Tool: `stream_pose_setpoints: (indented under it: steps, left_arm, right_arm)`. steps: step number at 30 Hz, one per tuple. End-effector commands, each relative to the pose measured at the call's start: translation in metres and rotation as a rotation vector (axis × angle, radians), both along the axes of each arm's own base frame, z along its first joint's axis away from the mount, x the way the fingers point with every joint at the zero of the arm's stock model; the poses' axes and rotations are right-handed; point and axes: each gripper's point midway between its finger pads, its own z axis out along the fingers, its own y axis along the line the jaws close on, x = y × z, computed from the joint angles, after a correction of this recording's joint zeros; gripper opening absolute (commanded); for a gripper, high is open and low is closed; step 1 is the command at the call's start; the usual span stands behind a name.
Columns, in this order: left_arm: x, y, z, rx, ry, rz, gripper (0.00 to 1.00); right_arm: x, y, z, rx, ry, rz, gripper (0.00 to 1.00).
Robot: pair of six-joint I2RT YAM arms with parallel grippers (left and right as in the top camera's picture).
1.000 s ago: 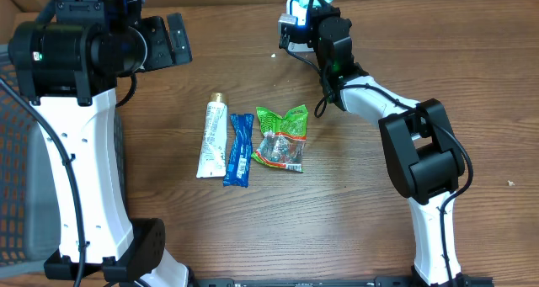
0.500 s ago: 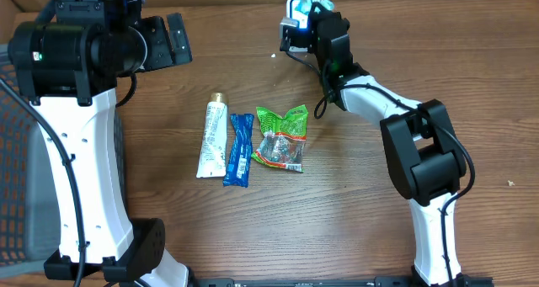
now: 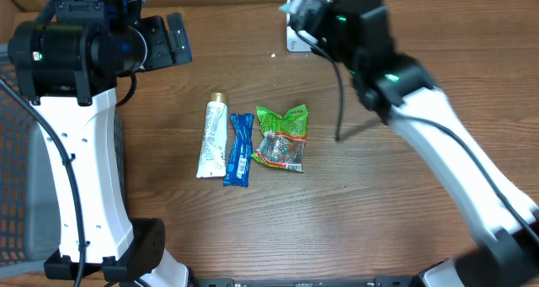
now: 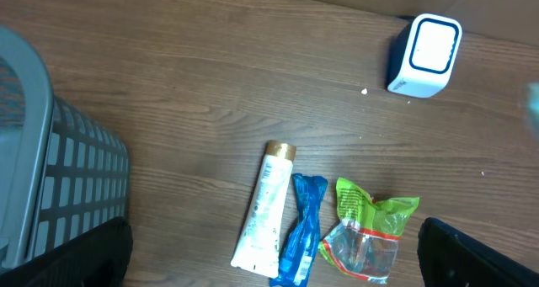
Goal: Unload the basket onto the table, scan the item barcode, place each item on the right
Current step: 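Carry the wipes pack to the right side and release it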
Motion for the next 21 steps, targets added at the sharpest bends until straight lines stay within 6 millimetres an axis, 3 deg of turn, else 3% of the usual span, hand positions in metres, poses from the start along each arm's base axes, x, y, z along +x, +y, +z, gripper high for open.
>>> stream_pose_setpoints:
  steps: [1, 6, 11, 16, 17, 21]
  left_arm:
    - [0.0, 0.001, 0.0, -0.001, -0.003, 0.016, 1.0]
    - [0.0, 0.001, 0.0, -0.001, -0.003, 0.016, 1.0]
    - [0.0, 0.001, 0.0, -0.001, -0.003, 0.016, 1.0]
    - [0.0, 0.001, 0.0, -0.001, -0.003, 0.016, 1.0]
    - [0.0, 0.001, 0.0, -0.001, -0.003, 0.016, 1.0]
    - [0.0, 0.001, 0.0, -0.001, -0.003, 0.016, 1.0]
  right_arm:
    - [-0.065, 0.023, 0.005, 0.434, 0.387, 0.133, 0.04]
    - [-0.108, 0.002, -0.035, 0.535, 0.757, 0.108, 0.04]
    - [-0.105, -0.052, -0.08, 0.62, 0.912, -0.126, 0.04]
    - [-0.083, -0.139, -0.119, 0.842, 0.958, -0.521, 0.04]
    - [-0.077, -0.167, -0.13, 0.916, 0.944, -0.618, 0.04]
    - [-0.073, -0.244, -0.163, 1.083, 0.866, -0.872, 0.04]
